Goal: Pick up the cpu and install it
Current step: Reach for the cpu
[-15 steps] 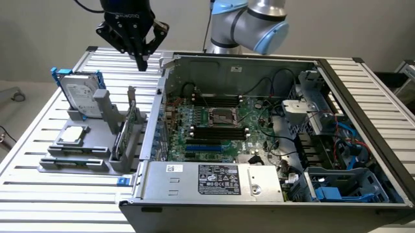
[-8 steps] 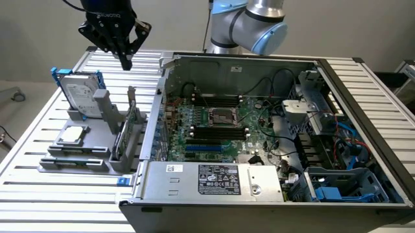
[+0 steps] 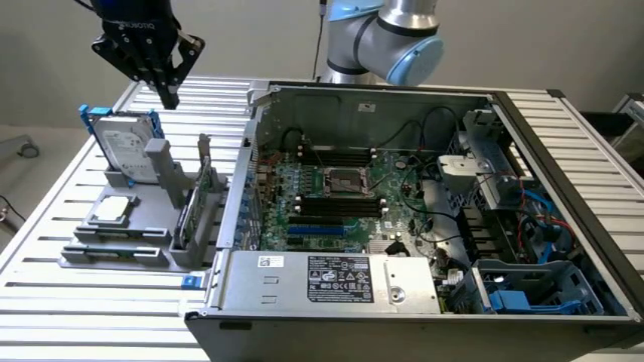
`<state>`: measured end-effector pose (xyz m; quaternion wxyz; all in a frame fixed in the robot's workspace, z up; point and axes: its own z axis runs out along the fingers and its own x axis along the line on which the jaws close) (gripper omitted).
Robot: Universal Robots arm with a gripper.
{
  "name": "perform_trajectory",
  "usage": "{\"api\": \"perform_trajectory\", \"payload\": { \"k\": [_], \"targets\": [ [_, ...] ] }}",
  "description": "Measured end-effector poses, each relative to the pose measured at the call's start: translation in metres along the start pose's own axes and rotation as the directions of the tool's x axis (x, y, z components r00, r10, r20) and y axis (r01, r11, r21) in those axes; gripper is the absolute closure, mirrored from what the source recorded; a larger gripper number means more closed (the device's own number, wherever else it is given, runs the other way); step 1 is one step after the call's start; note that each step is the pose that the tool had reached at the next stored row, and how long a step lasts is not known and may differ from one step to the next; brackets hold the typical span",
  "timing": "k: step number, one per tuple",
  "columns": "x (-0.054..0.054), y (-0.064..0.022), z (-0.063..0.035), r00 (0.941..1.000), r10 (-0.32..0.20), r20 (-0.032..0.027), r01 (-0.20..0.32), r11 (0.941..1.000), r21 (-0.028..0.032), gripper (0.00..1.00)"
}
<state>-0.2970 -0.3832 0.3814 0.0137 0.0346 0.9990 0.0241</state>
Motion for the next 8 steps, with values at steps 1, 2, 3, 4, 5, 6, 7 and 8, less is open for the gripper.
{"api": "perform_trajectory", "payload": {
  "k": [1, 2, 3, 4, 5, 6, 7, 8],
  "targets": [
    [0.004, -0.0002, 0.0009, 1.0, 0.0, -0.0005, 0.0, 1.0, 0.0001, 0.89],
    [0.009, -0.0004, 0.0018, 1.0, 0.0, -0.0009, 0.0, 1.0, 0.0003, 0.89],
    [0.014, -0.0006, 0.0027, 1.0, 0.0, -0.0011, 0.0, 1.0, 0.0004, 0.89],
    [0.018, -0.0009, 0.0036, 1.0, 0.0, -0.0013, 0.0, 1.0, 0.0006, 0.89],
    [0.023, -0.0011, 0.0046, 1.0, 0.0, -0.0013, 0.0, 1.0, 0.0008, 0.89],
    [0.027, -0.0013, 0.0056, 1.0, 0.0, -0.0015, 0.0, 1.0, 0.0011, 0.89],
    [0.032, -0.0016, 0.0066, 1.0, 0.0, -0.0016, 0.0, 1.0, 0.0014, 0.89],
    [0.036, -0.0019, 0.0077, 1.0, 0.0, -0.0015, 0.0, 1.0, 0.0016, 0.89]
  ]
}}
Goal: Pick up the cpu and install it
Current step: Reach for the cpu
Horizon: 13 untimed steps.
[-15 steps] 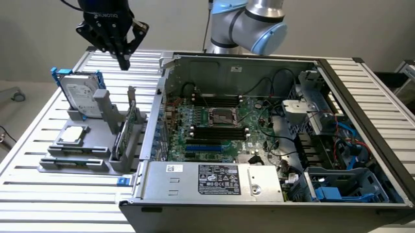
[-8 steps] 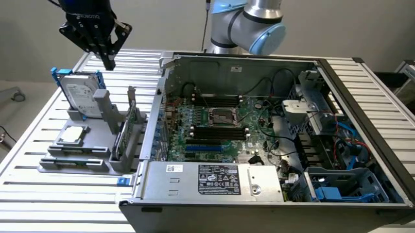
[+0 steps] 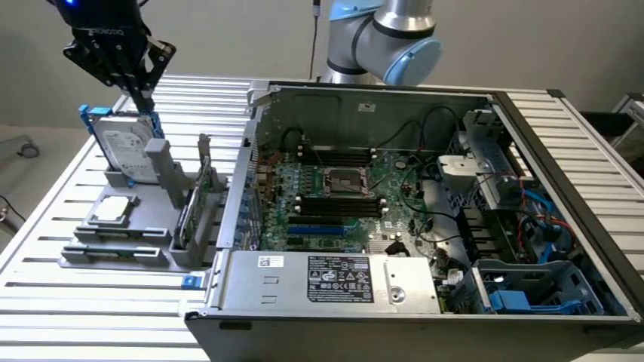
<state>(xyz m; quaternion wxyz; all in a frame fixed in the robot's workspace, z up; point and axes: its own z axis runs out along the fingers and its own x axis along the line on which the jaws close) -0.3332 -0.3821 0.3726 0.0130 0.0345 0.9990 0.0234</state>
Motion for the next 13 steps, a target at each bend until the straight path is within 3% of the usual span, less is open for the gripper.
{"api": "perform_trajectory", "payload": {
  "k": [13],
  "targets": [
    [0.059, -0.0047, 0.0169, 1.0, 0.0, -0.0001, 0.0, 1.0, 0.0012, 0.89]
  ]
}}
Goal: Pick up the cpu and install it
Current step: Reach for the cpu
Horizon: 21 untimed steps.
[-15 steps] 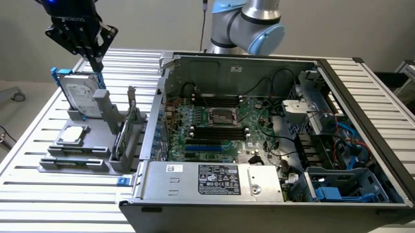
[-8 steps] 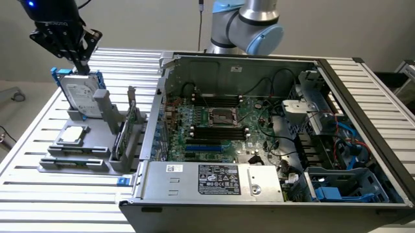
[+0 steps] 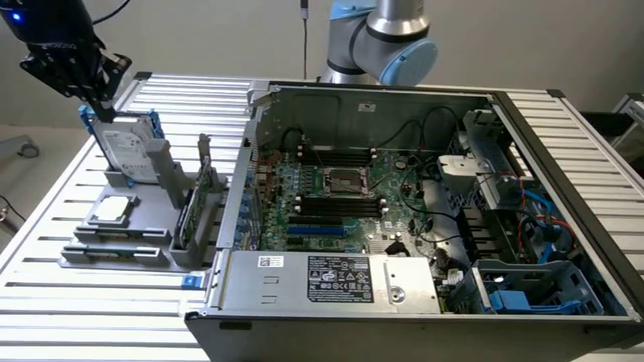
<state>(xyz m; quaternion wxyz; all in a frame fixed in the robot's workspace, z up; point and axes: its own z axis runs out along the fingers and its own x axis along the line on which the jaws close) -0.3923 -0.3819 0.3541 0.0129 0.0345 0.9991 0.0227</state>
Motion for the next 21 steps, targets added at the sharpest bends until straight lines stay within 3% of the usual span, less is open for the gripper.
{"api": "perform_trajectory", "payload": {
  "k": [8, 11, 21],
  "targets": [
    [0.034, -0.0028, 0.0098, 1.0, -0.001, -0.003, 0.001, 1.0, 0.0007, 0.89],
    [0.035, -0.003, 0.0111, 1.0, -0.005, -0.0084, 0.005, 1.0, 0.0032, 0.89],
    [0.035, -0.0029, 0.0112, 0.9999, -0.006, -0.0086, 0.006, 1.0, 0.0032, 0.89]
  ]
}}
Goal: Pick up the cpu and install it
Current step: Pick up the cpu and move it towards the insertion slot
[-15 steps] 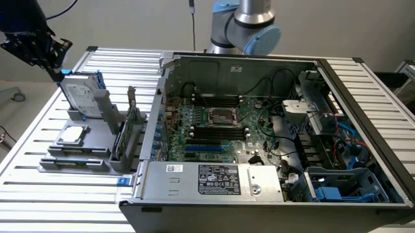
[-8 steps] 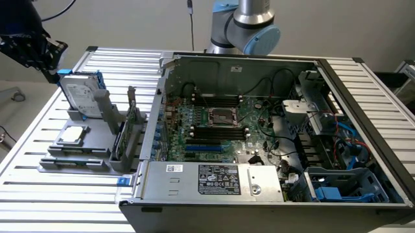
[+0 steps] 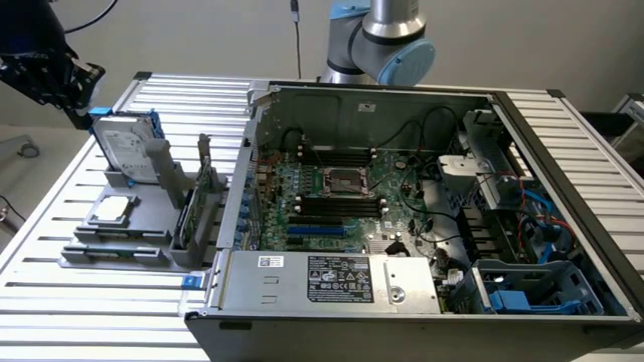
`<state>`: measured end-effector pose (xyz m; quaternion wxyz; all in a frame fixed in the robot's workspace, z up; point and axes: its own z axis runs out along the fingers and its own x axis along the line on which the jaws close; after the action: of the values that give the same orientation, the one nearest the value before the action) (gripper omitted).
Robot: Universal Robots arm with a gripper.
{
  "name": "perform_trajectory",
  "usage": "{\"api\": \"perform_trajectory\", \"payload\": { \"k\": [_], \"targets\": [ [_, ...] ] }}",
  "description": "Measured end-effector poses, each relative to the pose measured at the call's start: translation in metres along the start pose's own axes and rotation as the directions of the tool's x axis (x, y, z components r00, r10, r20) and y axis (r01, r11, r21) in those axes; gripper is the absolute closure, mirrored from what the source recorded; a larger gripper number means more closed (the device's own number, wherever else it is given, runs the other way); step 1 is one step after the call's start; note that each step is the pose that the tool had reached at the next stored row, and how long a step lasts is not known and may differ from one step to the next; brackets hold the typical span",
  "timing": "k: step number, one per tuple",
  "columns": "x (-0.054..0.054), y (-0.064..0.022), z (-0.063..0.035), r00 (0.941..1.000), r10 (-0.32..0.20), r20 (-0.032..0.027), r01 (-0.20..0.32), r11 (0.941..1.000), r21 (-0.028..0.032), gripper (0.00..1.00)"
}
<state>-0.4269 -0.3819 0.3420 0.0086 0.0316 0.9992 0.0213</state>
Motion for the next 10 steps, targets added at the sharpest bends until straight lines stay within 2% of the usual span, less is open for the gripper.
{"api": "perform_trajectory", "payload": {
  "k": [7, 8, 9, 10],
  "targets": [
    [0.0, 0.0, 0.0, 1.0, 0.0, 0.0, 0.0, 1.0, 0.0, 0.89],
    [0.0, 0.0, 0.0, 1.0, 0.0, 0.0001, 0.0, 1.0, 0.0, 0.88],
    [0.0, 0.0, 0.0, 1.0, 0.0, 0.0, 0.0, 1.0, 0.0, 0.83],
    [0.0, 0.0, 0.0, 1.0, 0.0, 0.0001, 0.0, 1.0, 0.0, 0.83]
  ]
}}
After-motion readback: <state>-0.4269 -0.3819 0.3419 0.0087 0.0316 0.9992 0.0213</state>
